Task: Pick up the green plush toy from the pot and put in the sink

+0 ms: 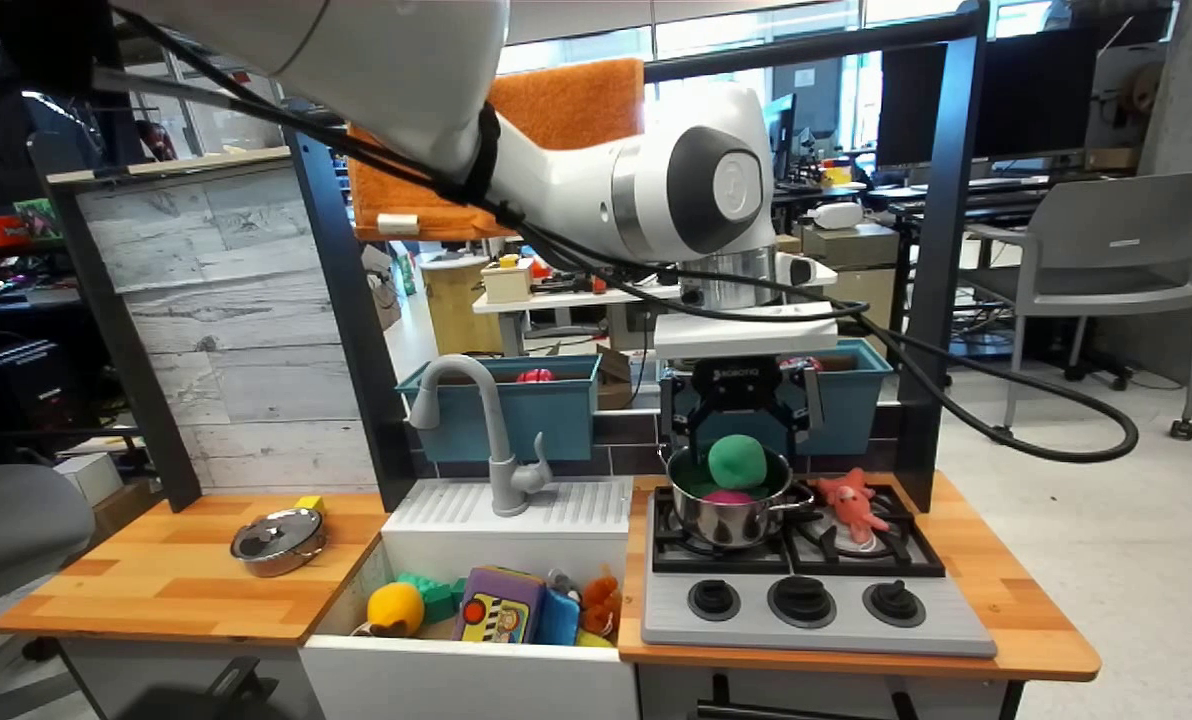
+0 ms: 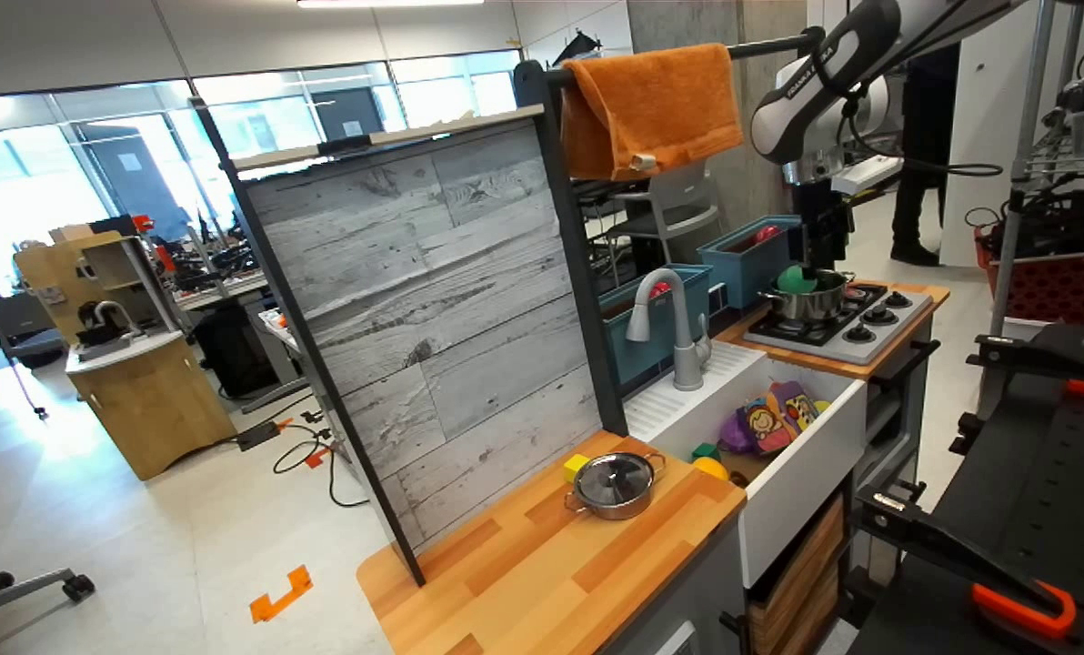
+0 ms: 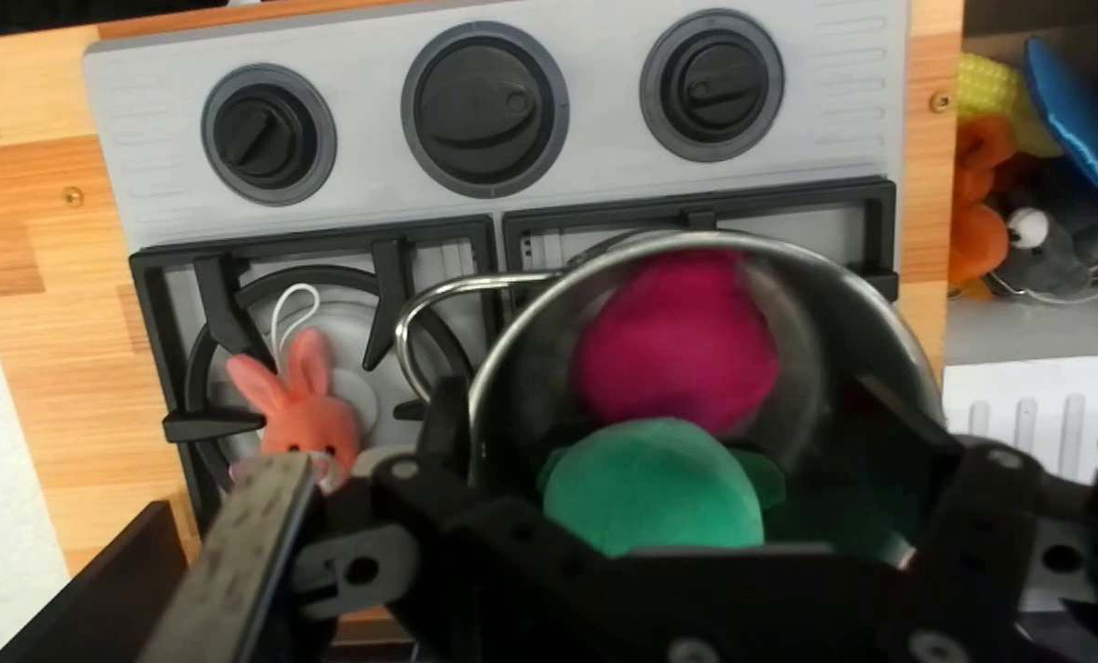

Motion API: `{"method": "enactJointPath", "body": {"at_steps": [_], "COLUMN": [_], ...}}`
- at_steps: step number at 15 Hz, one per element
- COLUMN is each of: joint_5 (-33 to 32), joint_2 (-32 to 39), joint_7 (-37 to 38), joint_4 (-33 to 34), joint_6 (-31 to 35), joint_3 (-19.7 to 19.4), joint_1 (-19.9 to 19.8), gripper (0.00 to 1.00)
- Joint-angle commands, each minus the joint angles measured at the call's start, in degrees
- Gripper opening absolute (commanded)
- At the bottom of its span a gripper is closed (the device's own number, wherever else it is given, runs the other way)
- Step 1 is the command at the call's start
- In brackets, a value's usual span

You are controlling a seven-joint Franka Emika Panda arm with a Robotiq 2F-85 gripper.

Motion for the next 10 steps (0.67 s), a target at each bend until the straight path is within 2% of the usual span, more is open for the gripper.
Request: {"method": "enactJointPath", "body": {"at_steps": [1,10], "joint_5": [-1.8,-2.0], "joint_2": [4.4,8.5], "joint_7": [-2.3,-9.3], "joint_4": [7.2,14.9], "joint_6": [-1.2,-2.5], "joint_3": [1.1,3.3], "joint_1": [-0.7,-0.5], "gripper": [1.0,1.0]}}
